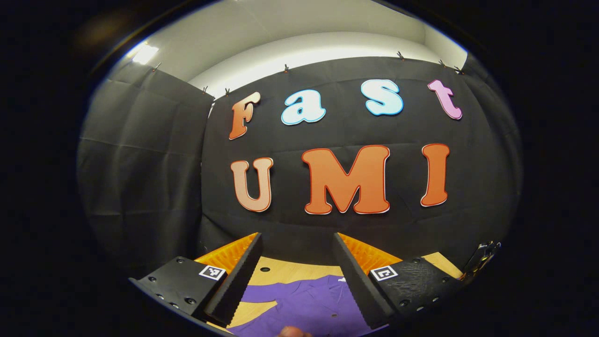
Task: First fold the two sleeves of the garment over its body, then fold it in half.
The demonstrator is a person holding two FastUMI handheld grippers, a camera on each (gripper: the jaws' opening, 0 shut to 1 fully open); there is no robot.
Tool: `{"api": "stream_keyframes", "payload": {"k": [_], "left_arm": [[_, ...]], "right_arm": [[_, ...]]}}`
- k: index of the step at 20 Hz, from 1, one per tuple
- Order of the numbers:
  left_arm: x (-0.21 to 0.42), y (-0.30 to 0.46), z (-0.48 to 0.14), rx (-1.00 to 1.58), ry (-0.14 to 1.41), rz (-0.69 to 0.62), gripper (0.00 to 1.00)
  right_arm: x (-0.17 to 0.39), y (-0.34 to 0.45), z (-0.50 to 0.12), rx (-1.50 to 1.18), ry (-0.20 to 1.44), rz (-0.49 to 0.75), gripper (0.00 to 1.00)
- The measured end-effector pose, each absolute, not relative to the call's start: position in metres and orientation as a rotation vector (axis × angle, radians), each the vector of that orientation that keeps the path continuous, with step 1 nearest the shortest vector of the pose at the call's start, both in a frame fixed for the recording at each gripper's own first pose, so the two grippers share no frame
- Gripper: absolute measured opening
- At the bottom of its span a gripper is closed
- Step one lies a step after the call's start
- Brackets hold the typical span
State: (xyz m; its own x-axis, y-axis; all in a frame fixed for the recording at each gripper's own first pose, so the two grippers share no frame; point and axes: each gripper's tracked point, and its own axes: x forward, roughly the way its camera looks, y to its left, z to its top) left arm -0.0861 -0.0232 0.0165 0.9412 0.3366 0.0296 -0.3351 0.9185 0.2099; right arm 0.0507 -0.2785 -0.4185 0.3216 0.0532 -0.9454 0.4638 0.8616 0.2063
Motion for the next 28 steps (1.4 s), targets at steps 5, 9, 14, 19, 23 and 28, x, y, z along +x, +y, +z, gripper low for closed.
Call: {"api": "stream_keyframes", "payload": {"k": [5,9,14,19,23,28], "left_arm": [[-0.083,-0.020,0.011,0.221,0.023,0.338,0.94],[-0.075,-0.013,0.009,0.224,0.026,0.313,0.96],[-0.064,0.007,0.006,0.210,0.039,0.270,0.96],[-0.052,0.028,0.000,0.177,0.056,0.221,0.94],[-0.046,0.049,-0.007,0.156,0.075,0.196,0.94],[-0.040,0.069,-0.010,0.121,0.083,0.172,0.96]], "right_arm": [[0.043,-0.288,-0.423,0.464,1.253,-0.380,0.37],[0.043,-0.271,-0.414,0.588,1.227,-0.339,0.05],[0.044,-0.258,-0.368,0.589,1.137,-0.304,0.03],[0.045,-0.228,-0.302,0.565,1.037,-0.260,0.04],[0.033,-0.207,-0.256,0.501,0.999,-0.232,0.04],[0.017,-0.187,-0.207,0.453,0.949,-0.243,0.03]]}}
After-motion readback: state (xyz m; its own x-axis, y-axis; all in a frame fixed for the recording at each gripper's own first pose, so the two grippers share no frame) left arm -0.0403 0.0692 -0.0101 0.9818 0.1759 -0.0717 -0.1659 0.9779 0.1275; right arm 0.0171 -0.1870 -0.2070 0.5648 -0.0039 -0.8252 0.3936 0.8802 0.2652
